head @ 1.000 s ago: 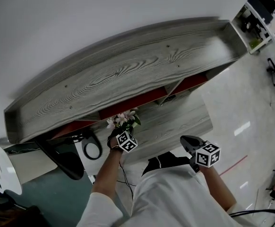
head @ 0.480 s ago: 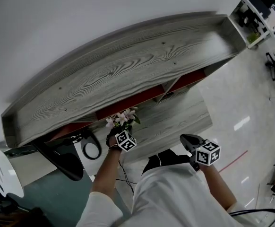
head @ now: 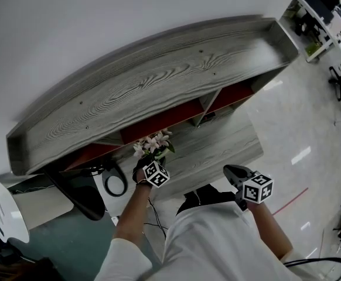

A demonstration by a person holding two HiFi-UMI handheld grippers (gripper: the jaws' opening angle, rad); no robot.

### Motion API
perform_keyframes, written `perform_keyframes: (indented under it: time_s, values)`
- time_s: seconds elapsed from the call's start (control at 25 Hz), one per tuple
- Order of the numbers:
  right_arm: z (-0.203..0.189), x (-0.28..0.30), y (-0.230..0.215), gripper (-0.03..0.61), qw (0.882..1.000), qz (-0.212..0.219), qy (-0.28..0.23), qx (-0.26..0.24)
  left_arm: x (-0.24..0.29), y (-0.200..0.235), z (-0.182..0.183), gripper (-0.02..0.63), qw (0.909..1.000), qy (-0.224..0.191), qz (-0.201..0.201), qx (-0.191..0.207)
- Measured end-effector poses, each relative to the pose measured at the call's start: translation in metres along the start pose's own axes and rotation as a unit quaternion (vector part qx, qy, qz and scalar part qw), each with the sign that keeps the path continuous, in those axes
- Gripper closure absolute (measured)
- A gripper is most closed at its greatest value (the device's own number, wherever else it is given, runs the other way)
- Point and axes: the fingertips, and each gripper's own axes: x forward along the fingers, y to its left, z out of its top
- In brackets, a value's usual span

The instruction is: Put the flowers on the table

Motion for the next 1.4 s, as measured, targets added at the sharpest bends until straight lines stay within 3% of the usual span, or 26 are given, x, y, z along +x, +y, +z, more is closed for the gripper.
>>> perform_keyframes:
  time_s: [0.56, 0.92, 1.2, 1.4]
  values:
    - [-0.030, -0.031, 0.026, 0.558, 0.999, 0.009, -0.044, 0.014, -0.059, -0.009, 0.007, 0.497, 0.9958, -0.050, 0.067, -0.036]
    - [-0.042, -0.054, 0.034, 0.558, 0.997, 0.023, -0.067, 0.006, -0.105, -0.029, 0.016, 0.578, 0.9875, -0.089, 0.106, -0.076]
    - [-0.036, -0.068, 0.036, 0.558, 0.996, 0.045, -0.066, -0.038, -0.141, -0.046, 0.034, 0.603, 0.9732, -0.124, 0.142, -0.132]
    - [-0.047, -0.085, 0.034, 0.558, 0.995, 0.060, -0.042, -0.073, -0.167, -0.069, 0.046, 0.604, 0.9564, -0.143, 0.162, -0.197]
